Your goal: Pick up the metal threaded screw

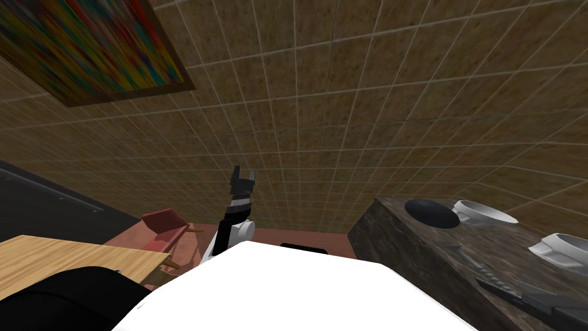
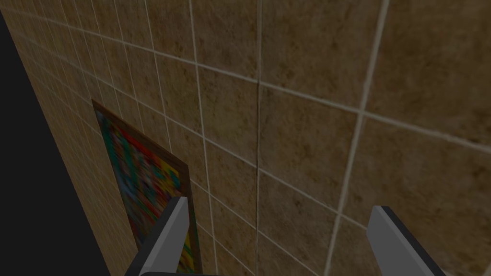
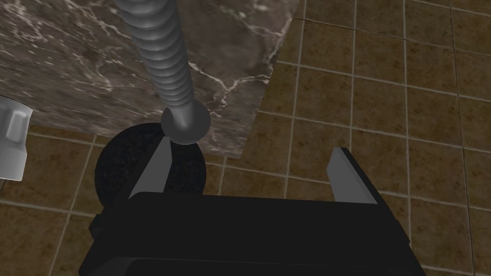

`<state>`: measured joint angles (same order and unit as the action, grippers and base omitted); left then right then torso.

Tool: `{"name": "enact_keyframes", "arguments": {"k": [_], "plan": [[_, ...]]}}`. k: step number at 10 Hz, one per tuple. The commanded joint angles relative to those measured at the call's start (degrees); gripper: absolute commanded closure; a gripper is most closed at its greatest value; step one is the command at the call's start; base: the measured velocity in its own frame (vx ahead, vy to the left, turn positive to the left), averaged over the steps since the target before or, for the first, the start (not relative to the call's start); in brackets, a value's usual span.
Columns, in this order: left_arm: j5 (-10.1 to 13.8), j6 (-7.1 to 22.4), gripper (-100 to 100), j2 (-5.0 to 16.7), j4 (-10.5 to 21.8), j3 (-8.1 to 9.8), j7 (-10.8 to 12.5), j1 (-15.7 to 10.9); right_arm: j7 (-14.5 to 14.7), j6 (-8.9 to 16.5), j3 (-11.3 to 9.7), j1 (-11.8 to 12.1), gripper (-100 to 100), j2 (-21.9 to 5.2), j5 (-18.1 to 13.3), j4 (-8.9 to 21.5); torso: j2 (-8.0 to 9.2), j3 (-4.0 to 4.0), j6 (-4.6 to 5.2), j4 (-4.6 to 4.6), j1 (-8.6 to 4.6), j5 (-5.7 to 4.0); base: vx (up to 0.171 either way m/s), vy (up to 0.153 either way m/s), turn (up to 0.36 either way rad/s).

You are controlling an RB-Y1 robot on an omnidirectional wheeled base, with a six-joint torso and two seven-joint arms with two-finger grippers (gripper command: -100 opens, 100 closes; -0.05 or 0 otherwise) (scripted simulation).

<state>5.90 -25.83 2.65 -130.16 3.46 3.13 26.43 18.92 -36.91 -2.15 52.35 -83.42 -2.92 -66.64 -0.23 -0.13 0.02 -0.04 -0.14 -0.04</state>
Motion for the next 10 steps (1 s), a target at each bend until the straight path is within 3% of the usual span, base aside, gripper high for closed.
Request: {"name": "enact_keyframes", "arguments": {"k": [1,2,3,6,7,10], "plan": [[0.0,0.0,0,0.0,0.0,0.0,0.0,0.0,-1.6,0.13,-1.63,2.26,-100,-2.86,-0.71,1.78,0.0,0.0,0.0,0.0,0.0,0.0,0.094,-0.04,0.11],[0.0,0.0,0,0.0,0.0,0.0,0.0,0.0,-2.74,0.03,-3.17,3.06,-100,-4.67,-1.3,2.93,-0.07,-0.04,0.0,-0.02,-0.02,0.01,0.098,-0.058,0.067],[0.0,0.0,0,0.0,0.0,0.0,0.0,0.01,-2.74,0.03,-3.17,3.06,-100,-4.67,-1.3,2.93,-0.11,-0.07,0.01,-0.03,-0.09,-0.03,0.063,-0.043,0.019],[0.0,0.0,0,0.0,0.0,0.0,0.0,0.0,-6.46,-0.26,-8.22,5.34,-100,-7.6,-3.05,4.63,0.05,0.03,0.02,0.01,0.05,0.01,0.058,-0.03,0.054],[0.0,0.0,0,0.0,0.0,0.0,0.0,0.0,-6.46,-0.26,-8.22,5.34,-100,-7.6,-3.05,4.63,0.02,0.01,0.02,0.01,-0.03,-0.02,0.051,-0.041,0.019],[0.0,0.0,0,0.0,0.0,0.0,0.0,0.0,-9.92,-0.51,-12.72,7.15,-100,-8.73,-4.52,4.66,0.08,0.04,0.02,0.02,0.05,0.0,0.053,-0.024,0.032]]}}
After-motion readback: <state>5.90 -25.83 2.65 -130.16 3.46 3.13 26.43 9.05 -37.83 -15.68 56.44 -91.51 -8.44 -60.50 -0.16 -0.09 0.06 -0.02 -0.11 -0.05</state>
